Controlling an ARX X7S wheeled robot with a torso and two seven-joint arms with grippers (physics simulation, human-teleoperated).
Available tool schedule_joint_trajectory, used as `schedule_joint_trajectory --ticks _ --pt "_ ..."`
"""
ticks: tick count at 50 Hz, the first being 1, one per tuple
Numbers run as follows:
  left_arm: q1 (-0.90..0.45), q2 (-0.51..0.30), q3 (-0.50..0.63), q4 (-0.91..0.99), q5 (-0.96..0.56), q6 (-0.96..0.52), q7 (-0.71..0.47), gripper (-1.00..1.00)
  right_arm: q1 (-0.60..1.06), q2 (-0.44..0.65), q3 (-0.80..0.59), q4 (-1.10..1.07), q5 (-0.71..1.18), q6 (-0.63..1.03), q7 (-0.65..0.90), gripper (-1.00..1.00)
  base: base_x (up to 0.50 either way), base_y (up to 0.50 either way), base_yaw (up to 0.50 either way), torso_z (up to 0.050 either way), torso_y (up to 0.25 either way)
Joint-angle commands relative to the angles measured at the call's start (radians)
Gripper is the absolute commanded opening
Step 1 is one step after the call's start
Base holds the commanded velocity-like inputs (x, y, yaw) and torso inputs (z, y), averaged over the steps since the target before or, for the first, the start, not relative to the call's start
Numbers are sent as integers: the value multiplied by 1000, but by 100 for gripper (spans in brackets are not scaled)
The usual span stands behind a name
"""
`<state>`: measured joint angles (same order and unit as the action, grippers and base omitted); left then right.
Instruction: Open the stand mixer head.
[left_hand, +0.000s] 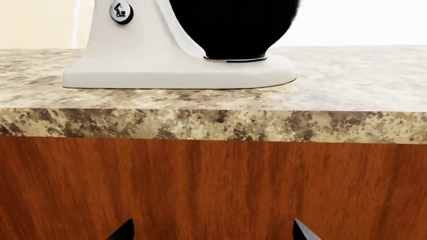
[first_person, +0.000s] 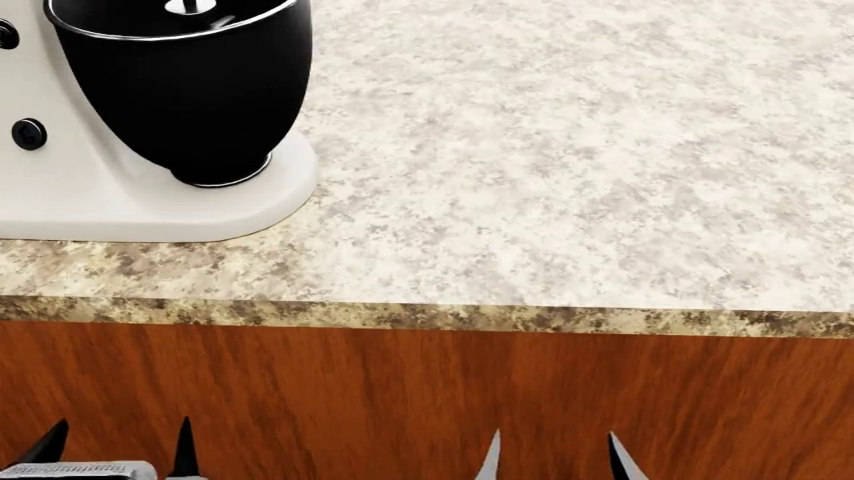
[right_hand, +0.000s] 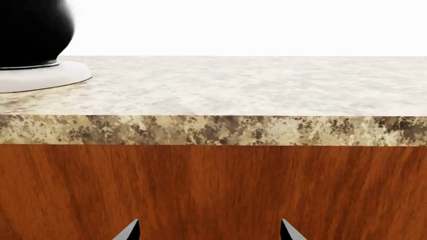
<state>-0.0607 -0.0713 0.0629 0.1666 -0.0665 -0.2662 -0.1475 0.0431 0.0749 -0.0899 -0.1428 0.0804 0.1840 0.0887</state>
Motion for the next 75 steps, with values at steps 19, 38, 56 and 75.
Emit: schedule_joint_trajectory --ticks 19,38,56,75 --pt "-28 -37 -13 327 -59 -220 -26 100 53 43 -21 -278 4 191 28 100 0 0 0 0 0" --pt "-112 -65 1 505 -84 -403 -67 100 136 75 -34 -433 15 339 47 100 0 0 0 0 0" --pt "-101 -77 -13 522 -110 -398 -80 100 132 90 -55 -415 -5 315 78 100 0 358 0 0 0" --pt "-116 -78 12 492 -110 -379 -103 100 125 104 -67 -419 -3 315 96 100 0 500 0 0 0"
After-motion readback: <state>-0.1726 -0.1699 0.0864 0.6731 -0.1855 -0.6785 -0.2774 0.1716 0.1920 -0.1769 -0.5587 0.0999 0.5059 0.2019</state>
